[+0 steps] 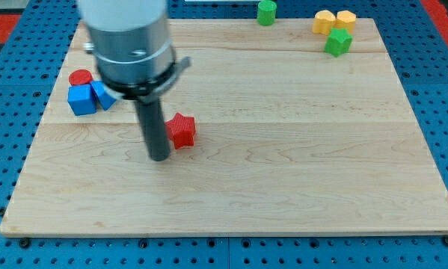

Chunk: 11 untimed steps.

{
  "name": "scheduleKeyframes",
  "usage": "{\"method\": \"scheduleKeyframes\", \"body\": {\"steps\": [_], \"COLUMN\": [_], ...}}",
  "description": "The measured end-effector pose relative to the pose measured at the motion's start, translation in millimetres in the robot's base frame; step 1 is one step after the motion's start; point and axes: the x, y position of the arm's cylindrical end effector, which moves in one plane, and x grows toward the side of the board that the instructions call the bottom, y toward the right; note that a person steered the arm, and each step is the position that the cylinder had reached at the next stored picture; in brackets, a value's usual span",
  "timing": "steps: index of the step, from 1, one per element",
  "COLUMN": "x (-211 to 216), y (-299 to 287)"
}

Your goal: Push the red star closer to the group of blocks

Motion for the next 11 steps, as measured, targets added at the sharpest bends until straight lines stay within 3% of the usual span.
{"method": "scheduleKeyframes", "body": {"steps": [3,5,7,9,11], "x": [24.1,22.4,-15.9,-70.8,-76.2], "y": [-18.1,74.2,66.1,-16.0,22.6]}}
